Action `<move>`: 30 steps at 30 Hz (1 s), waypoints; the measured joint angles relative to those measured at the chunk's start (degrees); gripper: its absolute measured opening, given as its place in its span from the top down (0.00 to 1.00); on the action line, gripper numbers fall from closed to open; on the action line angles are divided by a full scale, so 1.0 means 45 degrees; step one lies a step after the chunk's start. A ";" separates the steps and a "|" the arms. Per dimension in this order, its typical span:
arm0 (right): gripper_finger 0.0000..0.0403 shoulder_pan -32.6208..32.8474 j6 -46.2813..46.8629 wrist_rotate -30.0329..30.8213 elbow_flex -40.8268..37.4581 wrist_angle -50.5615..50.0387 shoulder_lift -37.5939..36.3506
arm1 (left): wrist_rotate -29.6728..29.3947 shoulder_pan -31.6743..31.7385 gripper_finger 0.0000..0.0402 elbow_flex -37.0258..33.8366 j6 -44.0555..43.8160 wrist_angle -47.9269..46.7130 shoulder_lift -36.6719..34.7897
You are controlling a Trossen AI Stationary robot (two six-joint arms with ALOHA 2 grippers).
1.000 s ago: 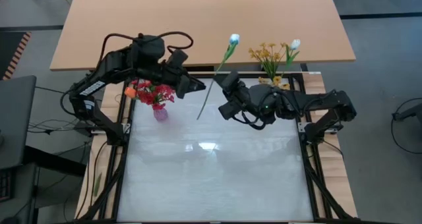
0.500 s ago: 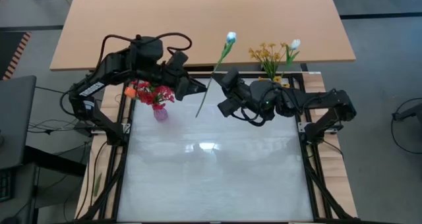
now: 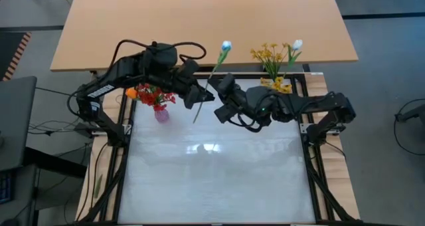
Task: Sort flowers into vase by color
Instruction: Put the white tulip into the transparent vase
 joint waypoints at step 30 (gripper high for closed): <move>0.64 -0.0139 1.2010 -0.3848 -0.0005 -0.3195 -0.2234 | -0.2239 0.1112 1.00 0.0126 0.2844 -0.0608 -0.1080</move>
